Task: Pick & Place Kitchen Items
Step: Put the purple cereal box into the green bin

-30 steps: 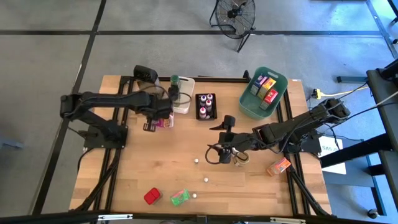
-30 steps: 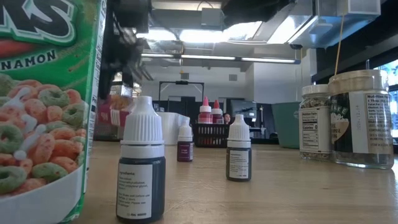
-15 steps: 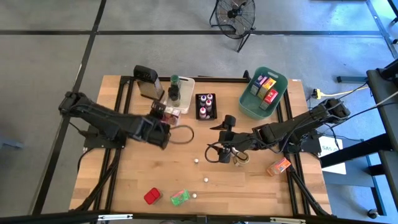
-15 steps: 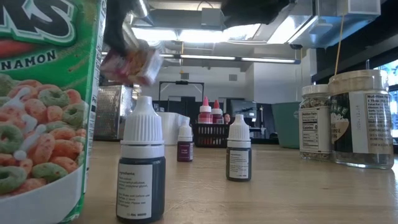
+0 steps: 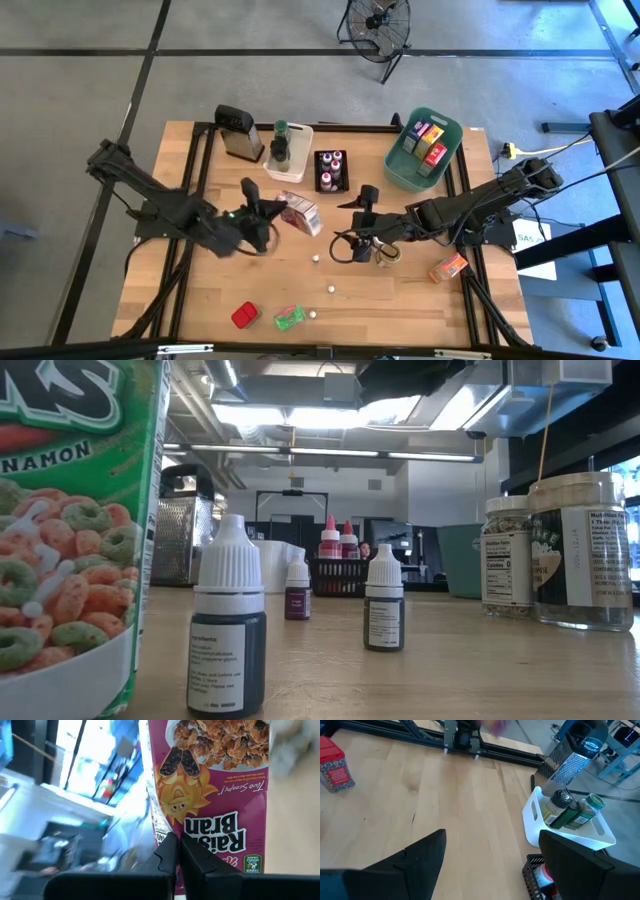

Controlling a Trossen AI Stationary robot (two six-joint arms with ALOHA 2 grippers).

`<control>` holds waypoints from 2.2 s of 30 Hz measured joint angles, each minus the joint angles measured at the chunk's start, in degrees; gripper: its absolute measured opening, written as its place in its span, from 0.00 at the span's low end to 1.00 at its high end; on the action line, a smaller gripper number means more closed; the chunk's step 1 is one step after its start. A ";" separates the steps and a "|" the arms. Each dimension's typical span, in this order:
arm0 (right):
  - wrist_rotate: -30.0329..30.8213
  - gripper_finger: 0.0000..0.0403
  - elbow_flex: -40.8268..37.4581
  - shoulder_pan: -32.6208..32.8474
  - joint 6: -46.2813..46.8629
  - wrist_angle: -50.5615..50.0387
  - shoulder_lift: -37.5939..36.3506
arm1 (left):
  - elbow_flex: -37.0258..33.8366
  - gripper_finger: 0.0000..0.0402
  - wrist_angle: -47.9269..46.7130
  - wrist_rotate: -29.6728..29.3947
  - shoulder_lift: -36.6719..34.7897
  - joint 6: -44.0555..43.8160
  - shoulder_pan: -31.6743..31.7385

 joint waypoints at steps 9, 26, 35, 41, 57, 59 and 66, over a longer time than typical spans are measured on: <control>0.84 0.80 0.00 4.28 -9.14 0.22 0.00 | 0.07 0.01 4.18 12.26 -13.38 -11.66 8.51; 39.61 0.80 0.00 12.89 -96.64 38.90 8.09 | 0.07 0.02 -2.46 75.45 -10.33 -49.32 42.31; 40.19 0.80 10.96 12.25 -106.54 36.32 17.50 | 0.07 0.02 0.52 85.36 0.54 -47.81 48.94; 40.24 0.80 16.14 10.35 -103.95 25.55 20.86 | 0.07 0.02 1.56 90.82 4.94 -47.79 49.57; 31.35 0.80 16.65 5.53 -89.13 14.28 21.07 | 0.07 0.03 1.70 90.49 5.58 -46.91 49.13; 30.01 0.80 16.65 5.10 -88.49 14.10 21.07 | 0.07 0.03 1.70 90.45 5.58 -46.95 49.13; 29.43 0.80 16.63 1.79 -87.45 12.73 21.07 | 0.07 0.03 1.69 90.04 5.58 -46.72 49.15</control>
